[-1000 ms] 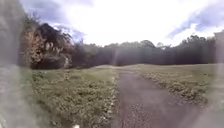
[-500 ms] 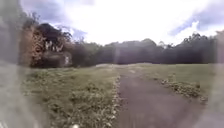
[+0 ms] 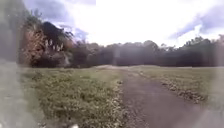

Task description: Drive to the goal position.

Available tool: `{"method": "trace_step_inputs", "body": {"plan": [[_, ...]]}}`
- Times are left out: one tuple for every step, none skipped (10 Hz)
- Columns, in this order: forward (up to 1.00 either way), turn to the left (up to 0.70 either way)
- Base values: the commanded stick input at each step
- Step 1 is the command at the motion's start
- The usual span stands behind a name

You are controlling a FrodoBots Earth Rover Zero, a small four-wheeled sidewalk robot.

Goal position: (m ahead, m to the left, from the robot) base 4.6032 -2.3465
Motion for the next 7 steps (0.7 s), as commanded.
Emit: {"method": "trace_step_inputs", "body": {"plan": [[1.00,-0.01],[1.00,0.00],[1.00,-0.09],[1.00,-0.34],[1.00,-0.40],[1.00,-0.40],[1.00,-0.40]]}}
